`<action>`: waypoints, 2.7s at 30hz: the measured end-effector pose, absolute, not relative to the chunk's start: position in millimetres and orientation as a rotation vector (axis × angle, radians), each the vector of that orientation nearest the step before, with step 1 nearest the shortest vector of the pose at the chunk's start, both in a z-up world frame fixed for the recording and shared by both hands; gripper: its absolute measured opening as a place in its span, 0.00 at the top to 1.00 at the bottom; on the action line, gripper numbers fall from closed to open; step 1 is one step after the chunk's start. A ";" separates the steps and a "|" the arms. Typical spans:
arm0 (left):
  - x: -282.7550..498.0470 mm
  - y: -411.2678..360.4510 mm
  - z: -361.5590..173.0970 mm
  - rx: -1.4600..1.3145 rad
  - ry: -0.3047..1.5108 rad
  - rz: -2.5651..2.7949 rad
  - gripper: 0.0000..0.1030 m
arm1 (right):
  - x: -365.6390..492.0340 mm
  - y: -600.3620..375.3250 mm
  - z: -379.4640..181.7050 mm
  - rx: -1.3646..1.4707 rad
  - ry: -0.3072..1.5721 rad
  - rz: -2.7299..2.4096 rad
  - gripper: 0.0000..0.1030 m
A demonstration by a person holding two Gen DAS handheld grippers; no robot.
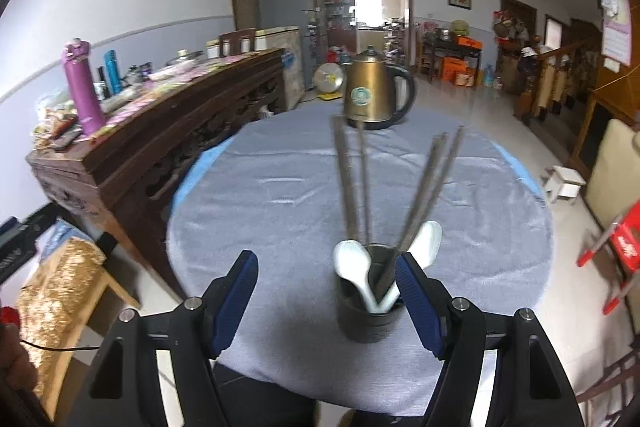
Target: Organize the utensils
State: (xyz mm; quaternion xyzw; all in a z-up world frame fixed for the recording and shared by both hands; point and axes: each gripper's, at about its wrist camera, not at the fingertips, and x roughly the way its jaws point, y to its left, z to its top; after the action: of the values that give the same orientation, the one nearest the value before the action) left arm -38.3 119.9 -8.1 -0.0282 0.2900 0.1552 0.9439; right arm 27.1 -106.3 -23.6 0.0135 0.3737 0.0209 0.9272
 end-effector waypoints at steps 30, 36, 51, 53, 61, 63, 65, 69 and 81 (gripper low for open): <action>-58.3 2.5 38.6 0.093 0.518 0.133 0.11 | -6.0 -197.3 -5.7 0.137 0.763 -0.082 0.28; -61.4 -9.1 42.0 0.111 0.512 0.119 0.11 | -11.4 -203.9 0.3 0.146 0.743 -0.090 0.26; -62.2 -11.3 42.1 0.110 0.515 0.108 0.11 | -13.2 -206.6 5.0 0.152 0.739 -0.093 0.25; -60.9 -8.5 41.3 0.105 0.517 0.107 0.11 | -13.0 -204.1 5.1 0.147 0.738 -0.089 0.25; -58.3 -4.2 38.4 0.097 0.531 0.103 0.11 | -12.5 -198.0 3.9 0.135 0.744 -0.084 0.25; -57.3 -4.0 37.6 0.095 0.535 0.104 0.11 | -12.2 -197.9 3.7 0.132 0.746 -0.085 0.25; -56.1 -2.9 37.5 0.092 0.537 0.104 0.11 | -11.6 -196.8 2.5 0.131 0.749 -0.082 0.25; -54.0 -1.4 37.3 0.086 0.538 0.105 0.11 | -9.3 -194.5 2.7 0.125 0.747 -0.078 0.25; -40.4 2.9 30.1 0.076 0.564 0.105 0.11 | 2.8 -188.2 0.4 0.106 0.757 -0.061 0.25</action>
State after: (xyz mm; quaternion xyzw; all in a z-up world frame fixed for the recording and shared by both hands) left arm -40.4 2.9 30.1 0.0374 0.2782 0.0516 0.9584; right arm 2.8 -188.2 0.4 0.0519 0.3693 -0.0299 0.9274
